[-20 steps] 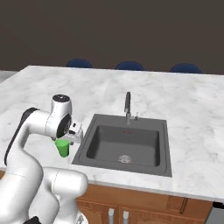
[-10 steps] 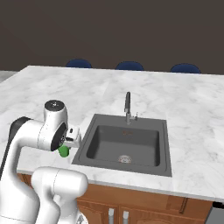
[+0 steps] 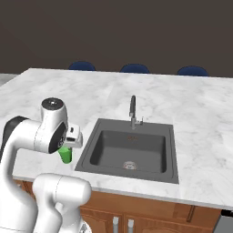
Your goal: Pick the cup and bowl from the counter and place them on the counter next to the sink.
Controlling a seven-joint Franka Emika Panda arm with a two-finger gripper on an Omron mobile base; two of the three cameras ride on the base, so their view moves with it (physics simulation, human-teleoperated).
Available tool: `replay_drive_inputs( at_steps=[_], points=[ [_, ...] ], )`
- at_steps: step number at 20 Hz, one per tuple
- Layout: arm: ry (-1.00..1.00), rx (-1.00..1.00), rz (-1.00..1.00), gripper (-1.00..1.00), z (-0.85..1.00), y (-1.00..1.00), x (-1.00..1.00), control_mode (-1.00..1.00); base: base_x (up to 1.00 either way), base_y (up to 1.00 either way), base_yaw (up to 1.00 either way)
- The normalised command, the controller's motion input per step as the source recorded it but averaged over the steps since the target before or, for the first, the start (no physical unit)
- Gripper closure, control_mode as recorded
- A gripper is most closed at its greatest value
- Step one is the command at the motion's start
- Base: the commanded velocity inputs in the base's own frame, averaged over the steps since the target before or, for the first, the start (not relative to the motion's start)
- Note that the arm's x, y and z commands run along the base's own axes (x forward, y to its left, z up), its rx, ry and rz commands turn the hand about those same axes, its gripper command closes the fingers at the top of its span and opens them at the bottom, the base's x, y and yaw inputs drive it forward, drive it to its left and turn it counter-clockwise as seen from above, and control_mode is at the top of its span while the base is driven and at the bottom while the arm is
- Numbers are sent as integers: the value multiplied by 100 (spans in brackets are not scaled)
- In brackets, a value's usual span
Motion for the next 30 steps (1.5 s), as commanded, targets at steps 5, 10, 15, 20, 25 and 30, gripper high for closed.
replay_drive_inputs(
  at_steps=[5, 10, 15, 20, 25, 30],
  points=[
    [3, -1, 0, -100, 0, 0, 0, -100, 0, 0, 0],
    [0, 0, 0, -100, 0, 0, 0, -100, 0, 0, 0],
    [0, 0, 0, -100, 0, 0, 0, 100, -11, 0, 0],
    [0, 0, 0, -100, 0, 0, 0, 100, -95, -13, -8],
    [0, 0, 0, -100, 0, 0, 0, 100, -72, 1, -55],
    [0, 0, 0, -100, 0, 0, 0, 100, -20, 2, -85]
  ],
)
